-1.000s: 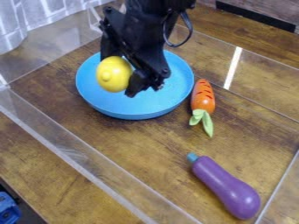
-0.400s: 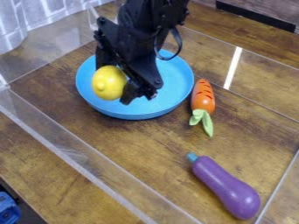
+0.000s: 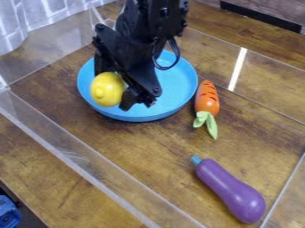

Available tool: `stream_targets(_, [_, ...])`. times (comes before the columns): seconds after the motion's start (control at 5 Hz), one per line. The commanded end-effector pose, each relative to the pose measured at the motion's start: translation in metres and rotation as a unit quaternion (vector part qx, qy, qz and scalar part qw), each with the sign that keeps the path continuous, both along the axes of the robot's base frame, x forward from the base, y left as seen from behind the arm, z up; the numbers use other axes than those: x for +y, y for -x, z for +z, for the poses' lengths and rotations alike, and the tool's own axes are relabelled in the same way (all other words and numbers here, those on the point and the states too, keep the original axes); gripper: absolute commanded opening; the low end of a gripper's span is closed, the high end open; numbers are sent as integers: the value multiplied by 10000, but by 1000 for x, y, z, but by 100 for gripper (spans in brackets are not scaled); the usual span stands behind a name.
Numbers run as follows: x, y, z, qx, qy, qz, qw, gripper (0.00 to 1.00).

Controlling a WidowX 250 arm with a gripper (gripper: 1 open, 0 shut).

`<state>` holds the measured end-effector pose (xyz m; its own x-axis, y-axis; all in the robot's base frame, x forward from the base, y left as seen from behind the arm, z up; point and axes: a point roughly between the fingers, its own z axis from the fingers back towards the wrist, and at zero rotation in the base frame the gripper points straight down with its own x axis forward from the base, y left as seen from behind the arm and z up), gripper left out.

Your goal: Put the lemon on the blue tray

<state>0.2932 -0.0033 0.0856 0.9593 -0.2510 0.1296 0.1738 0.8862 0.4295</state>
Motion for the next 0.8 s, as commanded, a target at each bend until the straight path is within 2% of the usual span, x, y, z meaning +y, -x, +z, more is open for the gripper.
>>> stream_targets(0.0, [8, -1, 20, -364, 50, 102, 9993, 0])
stream_targets(0.6, [11, 0, 31, -567, 51, 142, 9983, 0])
